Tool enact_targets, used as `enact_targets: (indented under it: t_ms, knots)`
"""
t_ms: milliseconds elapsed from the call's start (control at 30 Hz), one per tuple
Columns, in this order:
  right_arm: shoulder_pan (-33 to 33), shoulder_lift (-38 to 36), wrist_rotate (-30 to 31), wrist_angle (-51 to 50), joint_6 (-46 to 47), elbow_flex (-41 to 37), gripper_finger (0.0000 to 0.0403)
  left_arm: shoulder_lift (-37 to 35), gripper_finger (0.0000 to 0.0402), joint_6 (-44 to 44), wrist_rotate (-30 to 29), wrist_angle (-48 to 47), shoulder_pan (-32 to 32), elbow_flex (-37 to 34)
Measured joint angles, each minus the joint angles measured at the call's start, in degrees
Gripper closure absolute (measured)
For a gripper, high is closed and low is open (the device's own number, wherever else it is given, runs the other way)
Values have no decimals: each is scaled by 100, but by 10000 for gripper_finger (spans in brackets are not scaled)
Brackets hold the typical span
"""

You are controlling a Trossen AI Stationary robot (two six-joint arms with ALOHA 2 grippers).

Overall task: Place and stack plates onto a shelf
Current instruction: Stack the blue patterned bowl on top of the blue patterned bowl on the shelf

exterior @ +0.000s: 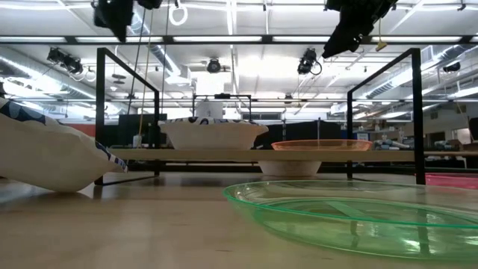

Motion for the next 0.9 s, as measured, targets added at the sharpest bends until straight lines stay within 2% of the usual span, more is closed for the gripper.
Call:
enact_targets:
  t_ms: [267, 633, 900]
  knots:
    - [0, 0, 0, 0, -2, 0, 235, -91, 198, -1396, 21, -299, -1112, -489]
    - [0, 0, 0, 4, 0, 0, 235, -72, 198, -3243, 634, -260, -2353, -1496]
    - [0, 0, 0, 42, -37, 0, 235, -72, 198, -3937, 920, 815, -2858, -2386]
